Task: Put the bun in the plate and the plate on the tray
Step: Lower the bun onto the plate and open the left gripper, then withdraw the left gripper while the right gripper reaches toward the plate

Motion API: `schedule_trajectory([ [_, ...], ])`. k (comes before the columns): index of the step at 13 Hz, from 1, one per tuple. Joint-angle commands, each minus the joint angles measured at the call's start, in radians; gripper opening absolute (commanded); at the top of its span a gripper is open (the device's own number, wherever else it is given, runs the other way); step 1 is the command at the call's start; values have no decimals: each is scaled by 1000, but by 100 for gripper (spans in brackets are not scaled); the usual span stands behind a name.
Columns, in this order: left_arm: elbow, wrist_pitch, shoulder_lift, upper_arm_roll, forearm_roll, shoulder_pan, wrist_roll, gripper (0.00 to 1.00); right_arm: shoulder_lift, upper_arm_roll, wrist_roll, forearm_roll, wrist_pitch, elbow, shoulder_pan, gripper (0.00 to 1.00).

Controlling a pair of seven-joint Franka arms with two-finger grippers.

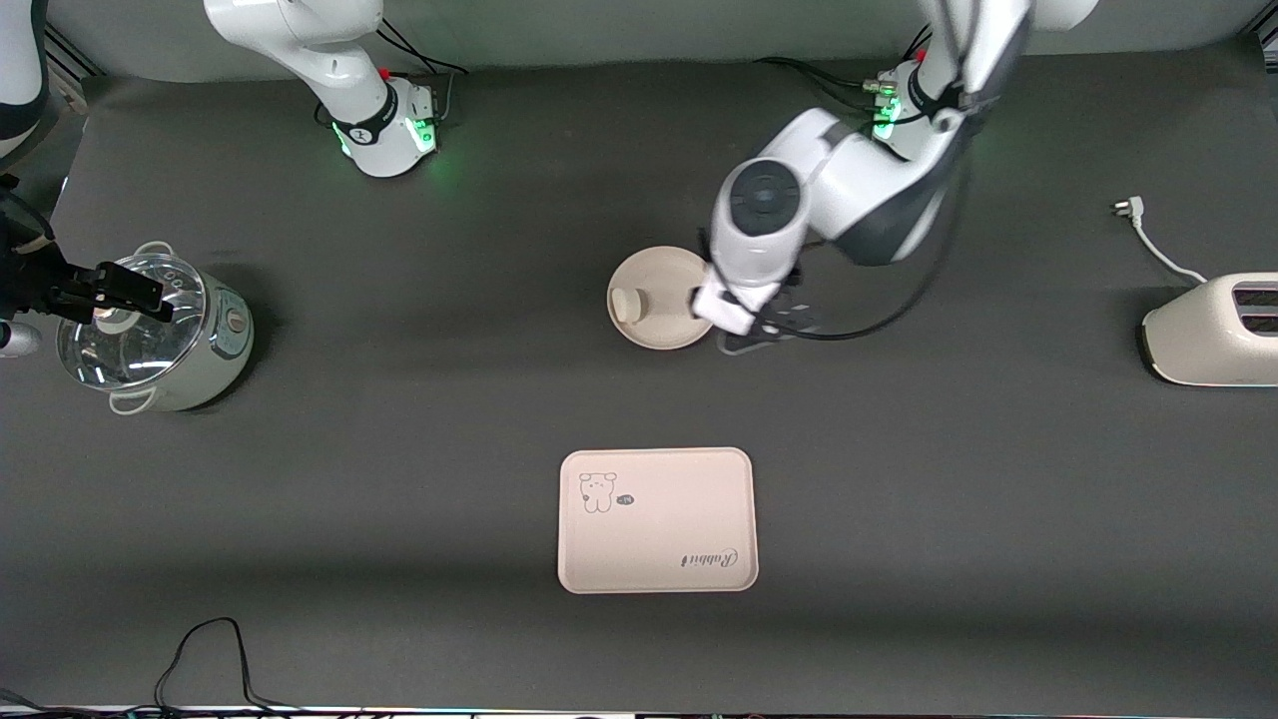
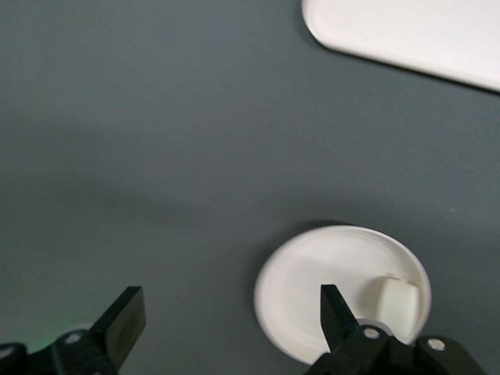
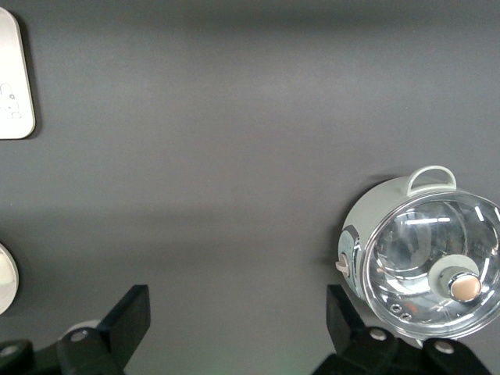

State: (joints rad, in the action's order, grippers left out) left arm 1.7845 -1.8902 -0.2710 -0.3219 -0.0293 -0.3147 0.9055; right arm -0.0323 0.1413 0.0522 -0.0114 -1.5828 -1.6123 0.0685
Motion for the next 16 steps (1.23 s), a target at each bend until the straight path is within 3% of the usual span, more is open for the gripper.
schedule_trajectory([
  [1, -40, 144, 68, -6, -4, 126, -167, 100, 18, -5, -40, 7, 35, -3, 43, 100],
  [3, -36, 193, 133, -8, -6, 222, -253, 100, 32, -5, -125, -1, 52, -6, 117, 100],
  [5, -36, 262, 182, -3, -6, 351, -467, 100, 48, -5, -254, -53, 57, -24, 203, 100],
  [10, -45, 306, 233, 0, -17, 593, -785, 100, 55, -5, -552, -134, 3, -58, 428, 100],
  [13, -50, 309, 237, 1, -67, 620, -826, 100, 55, -5, -716, -148, -104, -122, 583, 100],
  [16, -74, 344, 242, 35, -76, 621, -862, 100, 57, -5, -738, -183, -222, -207, 723, 100],
])
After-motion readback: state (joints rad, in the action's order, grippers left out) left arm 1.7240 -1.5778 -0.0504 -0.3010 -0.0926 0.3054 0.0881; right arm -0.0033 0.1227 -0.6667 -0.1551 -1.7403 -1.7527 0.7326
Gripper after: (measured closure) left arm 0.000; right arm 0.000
